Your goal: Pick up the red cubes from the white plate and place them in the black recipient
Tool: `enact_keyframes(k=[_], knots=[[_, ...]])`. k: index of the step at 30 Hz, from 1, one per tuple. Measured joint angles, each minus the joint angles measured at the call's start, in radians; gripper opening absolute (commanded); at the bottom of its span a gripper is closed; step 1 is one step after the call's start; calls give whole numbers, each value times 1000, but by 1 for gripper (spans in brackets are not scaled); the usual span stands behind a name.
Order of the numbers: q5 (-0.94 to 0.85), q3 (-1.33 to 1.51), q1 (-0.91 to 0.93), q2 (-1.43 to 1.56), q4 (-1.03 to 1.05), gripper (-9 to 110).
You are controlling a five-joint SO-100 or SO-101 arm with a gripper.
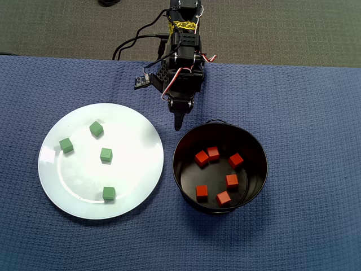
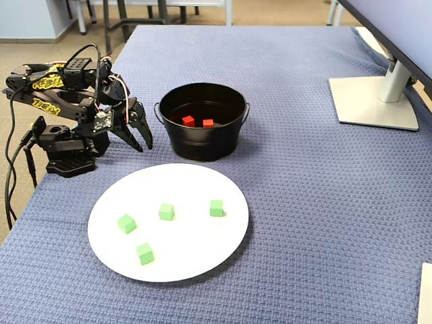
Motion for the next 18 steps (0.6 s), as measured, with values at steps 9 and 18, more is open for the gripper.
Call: enact_keyframes(k=[9,18], knots=[[0,0,0,0,0,0],[0,28,0,81,28,0]])
